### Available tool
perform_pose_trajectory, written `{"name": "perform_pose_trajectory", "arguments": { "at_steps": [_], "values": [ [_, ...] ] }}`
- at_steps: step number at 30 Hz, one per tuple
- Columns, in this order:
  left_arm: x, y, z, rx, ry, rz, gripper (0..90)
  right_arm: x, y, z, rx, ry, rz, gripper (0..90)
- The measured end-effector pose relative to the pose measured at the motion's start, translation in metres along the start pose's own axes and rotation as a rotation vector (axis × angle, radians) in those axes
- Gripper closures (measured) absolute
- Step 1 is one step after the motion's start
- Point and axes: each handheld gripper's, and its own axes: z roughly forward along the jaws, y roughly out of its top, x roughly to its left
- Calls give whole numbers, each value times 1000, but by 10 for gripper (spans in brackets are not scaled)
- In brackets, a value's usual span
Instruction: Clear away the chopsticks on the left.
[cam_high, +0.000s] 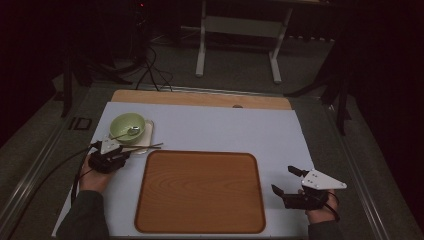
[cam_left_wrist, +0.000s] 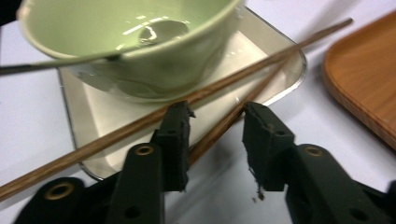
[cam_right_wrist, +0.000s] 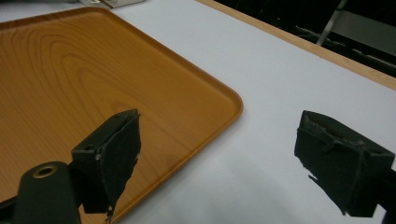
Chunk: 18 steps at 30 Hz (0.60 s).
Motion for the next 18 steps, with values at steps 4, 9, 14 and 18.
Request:
{"name": "perform_pose_trajectory", "arguments": {
  "at_steps": [4, 9, 14, 18],
  "values": [
    [-3, 1, -1, -4, 14, 24, 687, 0, 0, 0, 1, 0, -1, 141],
    [-4, 4, -2, 3, 32, 27, 770, 0, 0, 0, 0, 3, 0, 141],
    [-7, 6, -2, 20, 54, 47, 819, 0, 0, 1, 6, 10, -2, 141],
    [-12, 10, -2, 39, 63, 84, 838, 1, 0, 2, 10, 17, -6, 141]
  ]
}}
